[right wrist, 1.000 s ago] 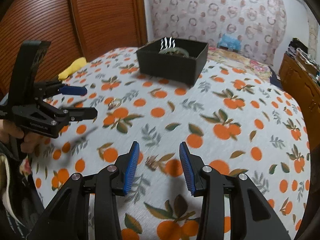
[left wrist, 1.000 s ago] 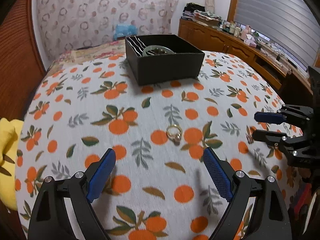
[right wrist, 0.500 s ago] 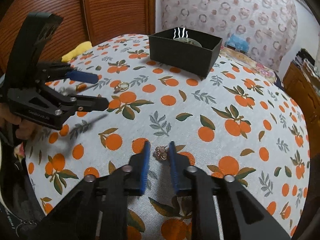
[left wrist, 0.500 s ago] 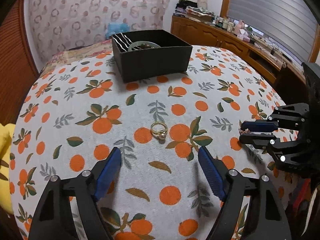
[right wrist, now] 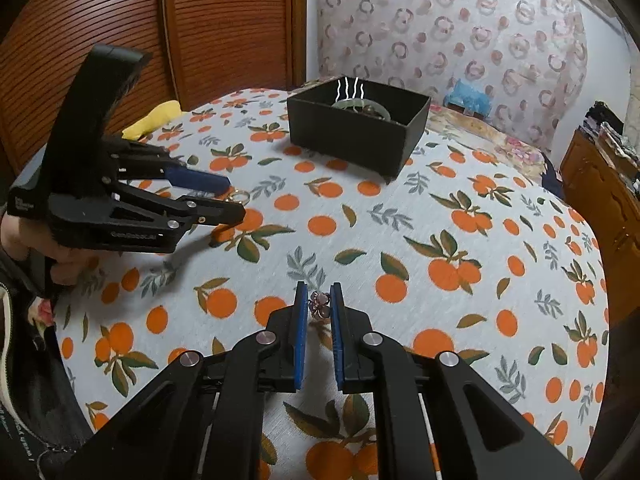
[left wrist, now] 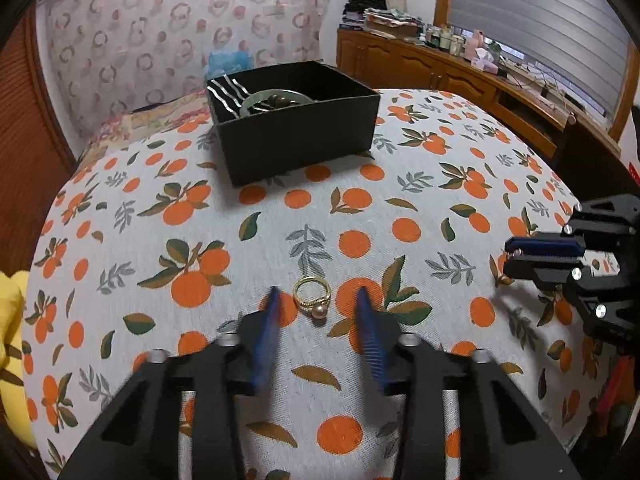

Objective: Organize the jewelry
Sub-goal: 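Grasp the small silver earring with the right tool while the left tool grasps the gold pearl ring, then carry the earring and ring into the black box and open both tools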

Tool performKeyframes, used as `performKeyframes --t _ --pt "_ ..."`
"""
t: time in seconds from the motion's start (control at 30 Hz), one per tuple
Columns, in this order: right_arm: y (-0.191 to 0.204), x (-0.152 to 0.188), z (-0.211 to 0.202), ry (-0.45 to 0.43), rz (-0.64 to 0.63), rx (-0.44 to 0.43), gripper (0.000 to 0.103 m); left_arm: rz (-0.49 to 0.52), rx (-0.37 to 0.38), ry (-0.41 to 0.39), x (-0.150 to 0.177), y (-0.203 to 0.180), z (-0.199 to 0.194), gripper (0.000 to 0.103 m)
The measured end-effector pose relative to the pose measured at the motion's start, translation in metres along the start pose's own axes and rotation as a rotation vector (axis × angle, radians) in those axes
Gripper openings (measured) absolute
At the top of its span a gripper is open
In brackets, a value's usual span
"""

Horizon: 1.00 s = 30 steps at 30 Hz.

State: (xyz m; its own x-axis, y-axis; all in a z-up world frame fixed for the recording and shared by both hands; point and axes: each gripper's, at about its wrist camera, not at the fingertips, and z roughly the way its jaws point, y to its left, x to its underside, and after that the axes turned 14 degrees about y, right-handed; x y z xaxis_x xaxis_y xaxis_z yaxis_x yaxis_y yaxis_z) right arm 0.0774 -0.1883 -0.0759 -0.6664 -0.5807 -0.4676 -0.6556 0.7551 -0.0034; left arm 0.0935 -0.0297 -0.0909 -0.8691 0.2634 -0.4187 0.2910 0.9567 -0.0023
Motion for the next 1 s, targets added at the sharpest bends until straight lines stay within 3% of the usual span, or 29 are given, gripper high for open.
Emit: performKeyframes --t 0.1,0.47,1.0 --pt "0.001 -0.004 -0.002 -0.010 -0.002 -0.002 0.012 0.001 0.007 -0.002 -0.001 -0.001 0.000 0.018" --pt "-0.006 -0.028 -0.004 -0.040 -0.009 0.005 0.012 -0.033 0.011 -0.047 -0.007 0.007 -0.009 0.018" --pt "-0.041 -0.105 -0.004 -0.108 0.034 0.036 0.012 -0.065 -0.019 -0.145 -0.038 0.028 -0.039 0.018"
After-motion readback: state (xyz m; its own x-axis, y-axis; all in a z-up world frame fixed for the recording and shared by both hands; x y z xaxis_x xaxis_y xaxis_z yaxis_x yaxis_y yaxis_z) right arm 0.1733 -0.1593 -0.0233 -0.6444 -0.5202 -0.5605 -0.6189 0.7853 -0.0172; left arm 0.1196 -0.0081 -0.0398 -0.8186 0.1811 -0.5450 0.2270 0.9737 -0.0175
